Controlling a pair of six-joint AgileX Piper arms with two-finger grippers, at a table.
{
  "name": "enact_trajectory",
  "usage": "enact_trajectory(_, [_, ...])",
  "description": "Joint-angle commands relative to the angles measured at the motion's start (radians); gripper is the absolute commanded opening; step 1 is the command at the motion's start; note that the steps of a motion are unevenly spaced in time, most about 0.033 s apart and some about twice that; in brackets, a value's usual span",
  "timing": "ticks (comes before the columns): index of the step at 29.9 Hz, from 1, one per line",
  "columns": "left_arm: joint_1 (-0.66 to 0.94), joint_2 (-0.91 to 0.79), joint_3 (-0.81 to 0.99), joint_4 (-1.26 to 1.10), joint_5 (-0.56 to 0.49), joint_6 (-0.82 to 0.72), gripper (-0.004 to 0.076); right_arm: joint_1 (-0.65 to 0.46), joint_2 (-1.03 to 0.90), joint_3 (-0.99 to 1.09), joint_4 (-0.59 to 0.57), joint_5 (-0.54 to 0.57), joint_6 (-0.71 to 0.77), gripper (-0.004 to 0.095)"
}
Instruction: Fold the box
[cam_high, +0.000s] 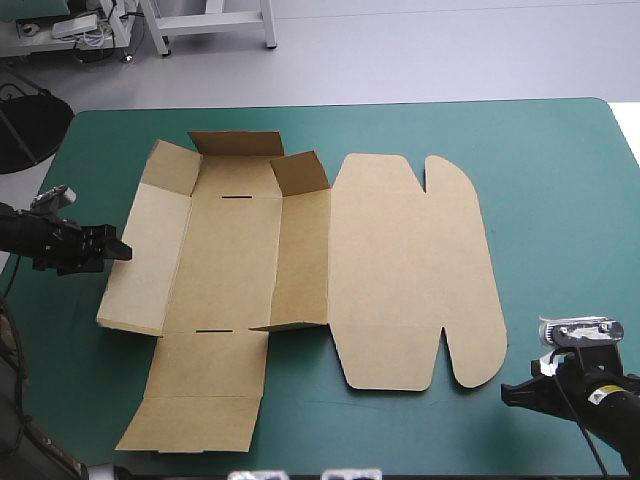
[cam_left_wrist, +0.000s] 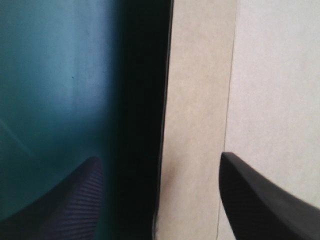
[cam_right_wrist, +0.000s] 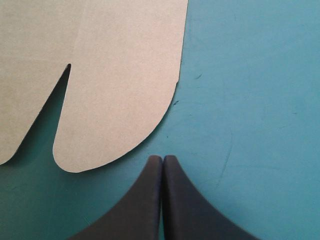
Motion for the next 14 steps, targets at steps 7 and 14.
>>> enact_trajectory(7, [-0.08,-0.024,0.023,-0.04,0.084,-0.007,0.0475,0.0,0.004,-0.026,0.013,-0.049,-0.004,-0.0018])
enact_trajectory(14, [-0.11,0.012,0.064,-0.046,0.084,-0.007,0.0475,0.0,0.004,-0.026,0.013,-0.047,-0.004,-0.0018])
